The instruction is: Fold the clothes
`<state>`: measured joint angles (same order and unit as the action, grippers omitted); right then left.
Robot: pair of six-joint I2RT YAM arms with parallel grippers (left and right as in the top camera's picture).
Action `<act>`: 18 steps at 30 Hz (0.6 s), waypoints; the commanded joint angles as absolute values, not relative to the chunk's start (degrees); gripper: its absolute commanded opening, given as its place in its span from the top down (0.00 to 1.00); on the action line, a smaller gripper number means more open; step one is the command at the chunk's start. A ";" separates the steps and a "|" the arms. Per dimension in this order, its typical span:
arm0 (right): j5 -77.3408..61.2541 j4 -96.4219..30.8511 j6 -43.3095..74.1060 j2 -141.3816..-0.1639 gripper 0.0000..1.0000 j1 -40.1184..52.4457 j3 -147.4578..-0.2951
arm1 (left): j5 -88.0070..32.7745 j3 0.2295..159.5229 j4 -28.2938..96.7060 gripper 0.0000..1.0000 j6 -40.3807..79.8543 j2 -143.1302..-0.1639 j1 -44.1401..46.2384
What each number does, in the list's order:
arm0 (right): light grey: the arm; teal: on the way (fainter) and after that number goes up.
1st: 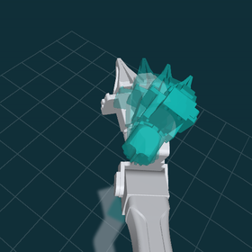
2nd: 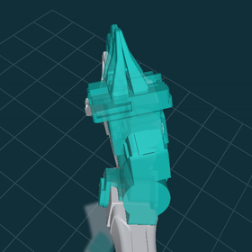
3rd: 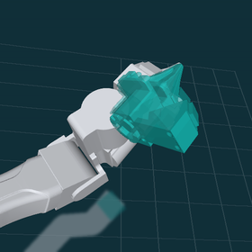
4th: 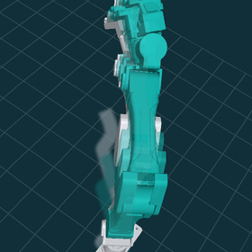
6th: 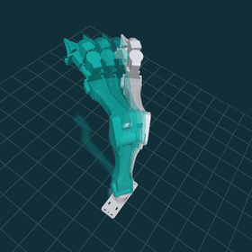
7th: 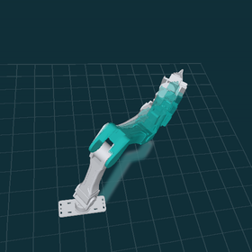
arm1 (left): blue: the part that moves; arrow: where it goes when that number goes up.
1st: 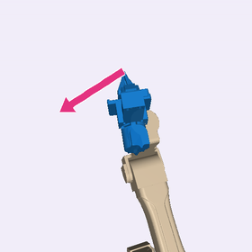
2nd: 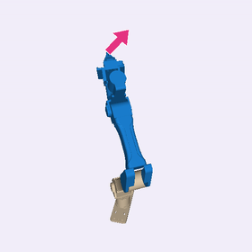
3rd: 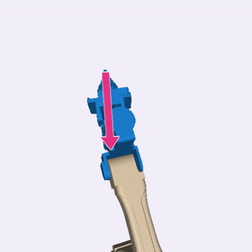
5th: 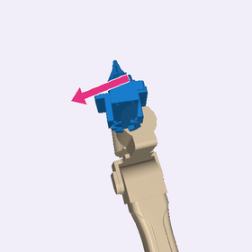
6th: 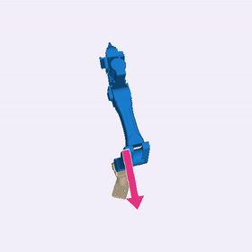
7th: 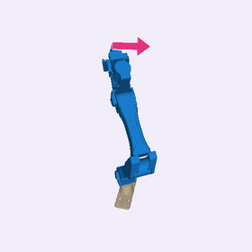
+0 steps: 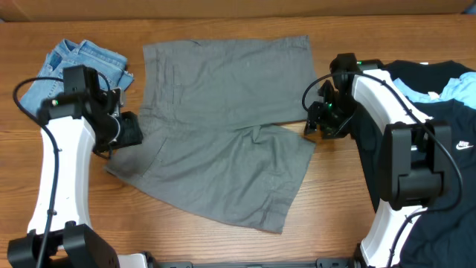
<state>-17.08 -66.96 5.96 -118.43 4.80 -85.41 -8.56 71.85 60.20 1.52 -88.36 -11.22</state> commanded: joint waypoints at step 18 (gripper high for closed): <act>0.86 -69.67 16.40 -115.59 0.96 -0.16 -86.59 | -8.45 44.93 36.73 0.69 2.39 -88.40 -10.85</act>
